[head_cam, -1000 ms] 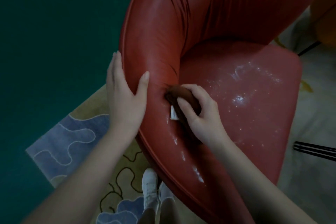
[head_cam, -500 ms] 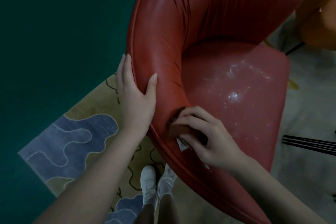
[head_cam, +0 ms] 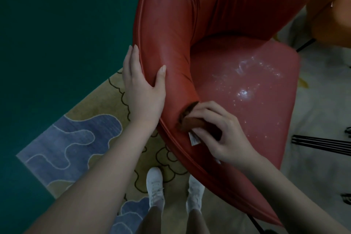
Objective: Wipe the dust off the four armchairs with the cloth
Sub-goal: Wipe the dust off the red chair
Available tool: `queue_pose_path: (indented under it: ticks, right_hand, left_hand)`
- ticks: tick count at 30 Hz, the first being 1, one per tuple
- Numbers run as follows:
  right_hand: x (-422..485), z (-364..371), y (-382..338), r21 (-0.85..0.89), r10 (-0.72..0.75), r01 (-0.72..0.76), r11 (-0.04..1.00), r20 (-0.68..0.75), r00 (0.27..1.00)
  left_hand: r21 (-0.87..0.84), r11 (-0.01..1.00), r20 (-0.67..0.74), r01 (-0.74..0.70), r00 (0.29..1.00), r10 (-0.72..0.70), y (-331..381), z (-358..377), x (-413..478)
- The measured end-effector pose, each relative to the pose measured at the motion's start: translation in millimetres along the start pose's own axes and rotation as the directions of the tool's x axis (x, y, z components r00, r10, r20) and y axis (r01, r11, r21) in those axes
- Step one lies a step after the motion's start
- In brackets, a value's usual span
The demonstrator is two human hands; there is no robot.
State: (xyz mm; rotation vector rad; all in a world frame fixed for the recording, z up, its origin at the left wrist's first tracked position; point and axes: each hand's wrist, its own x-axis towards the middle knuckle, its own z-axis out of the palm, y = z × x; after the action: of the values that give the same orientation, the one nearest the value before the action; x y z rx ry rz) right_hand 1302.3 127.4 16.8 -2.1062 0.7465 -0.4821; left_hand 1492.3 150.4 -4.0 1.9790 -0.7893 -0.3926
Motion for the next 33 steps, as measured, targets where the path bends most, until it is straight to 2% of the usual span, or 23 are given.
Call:
queue_pose_path:
  ticks: [6, 12, 18, 24, 29, 33]
  right_hand:
    - [25, 6, -3, 0.039, 0.005, -0.003, 0.999, -0.057, 0.998]
    - [-15, -9, 2, 0.051, -0.064, 0.058, 0.997, 0.124, 0.990]
    - [-11, -10, 19, 0.102, 0.098, -0.091, 0.991, -0.061, 0.993]
    - [-13, -8, 32, 0.105, 0.095, -0.089, 0.991, -0.059, 0.994]
    - [-12, -9, 52, 0.127, 0.093, -0.084, 0.988, -0.068, 0.993]
    - [-10, -9, 74, 0.182, 0.162, -0.151, 0.972, -0.048, 0.986]
  left_hand:
    - [0.027, 1.000, 0.002, 0.001, 1.000, -0.001, 2, -1, -1]
    - [0.068, 0.997, -0.028, 0.031, 0.999, -0.029, 8, -2, -3]
    - [0.159, 0.987, -0.066, 0.027, 0.998, -0.017, 19, 6, -43]
    - [0.278, 0.959, -0.137, 0.046, 0.991, -0.007, 20, 20, -86]
    - [0.284, 0.958, -0.160, 0.048, 0.987, -0.002, 18, 21, -85]
    - [0.296, 0.953, -0.179, 0.060, 0.984, -0.006, 18, 23, -86]
